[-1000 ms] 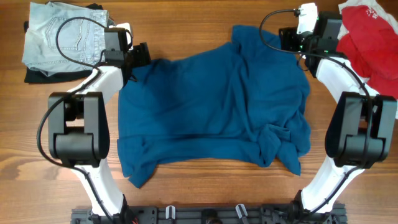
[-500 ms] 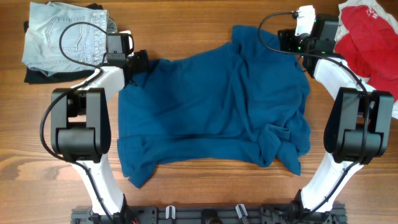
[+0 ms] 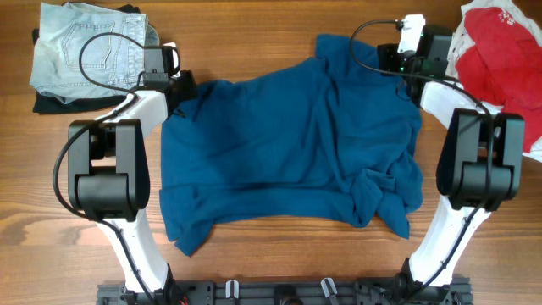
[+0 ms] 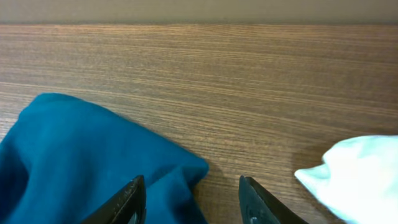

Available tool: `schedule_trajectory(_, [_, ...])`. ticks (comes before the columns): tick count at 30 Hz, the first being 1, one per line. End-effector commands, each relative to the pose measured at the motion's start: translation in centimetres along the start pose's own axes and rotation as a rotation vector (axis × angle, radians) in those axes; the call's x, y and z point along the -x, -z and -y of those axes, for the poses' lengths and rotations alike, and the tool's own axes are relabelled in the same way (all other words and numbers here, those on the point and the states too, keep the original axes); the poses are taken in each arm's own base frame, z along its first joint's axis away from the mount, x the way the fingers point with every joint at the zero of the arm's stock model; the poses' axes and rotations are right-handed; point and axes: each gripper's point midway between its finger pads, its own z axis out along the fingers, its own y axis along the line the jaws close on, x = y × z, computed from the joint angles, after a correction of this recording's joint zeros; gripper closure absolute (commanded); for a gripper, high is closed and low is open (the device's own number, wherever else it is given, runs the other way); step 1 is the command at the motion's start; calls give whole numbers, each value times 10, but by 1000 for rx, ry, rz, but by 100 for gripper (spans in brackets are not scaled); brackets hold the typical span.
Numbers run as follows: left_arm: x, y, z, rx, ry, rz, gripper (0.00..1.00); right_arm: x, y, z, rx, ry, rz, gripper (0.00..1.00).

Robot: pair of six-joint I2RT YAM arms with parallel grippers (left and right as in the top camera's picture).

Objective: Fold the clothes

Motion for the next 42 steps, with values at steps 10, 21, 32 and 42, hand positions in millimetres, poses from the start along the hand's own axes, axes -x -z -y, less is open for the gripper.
schedule_trajectory(10, [2, -5, 3, -23, 49, 16, 96, -4, -18, -12, 74, 22, 46, 48])
schedule_trajectory(21, [2, -5, -5, -12, 61, 12, 96, 8, 9, -26, 277, -16, 35, 49])
schedule_trajectory(32, [14, -4, -2, -24, 60, 63, 96, 11, 7, -11, 202, -58, 42, 96])
schedule_trajectory(42, [80, 10, 10, -80, 54, 335, 96, 58, 12, -1, 153, -45, 229, 96])
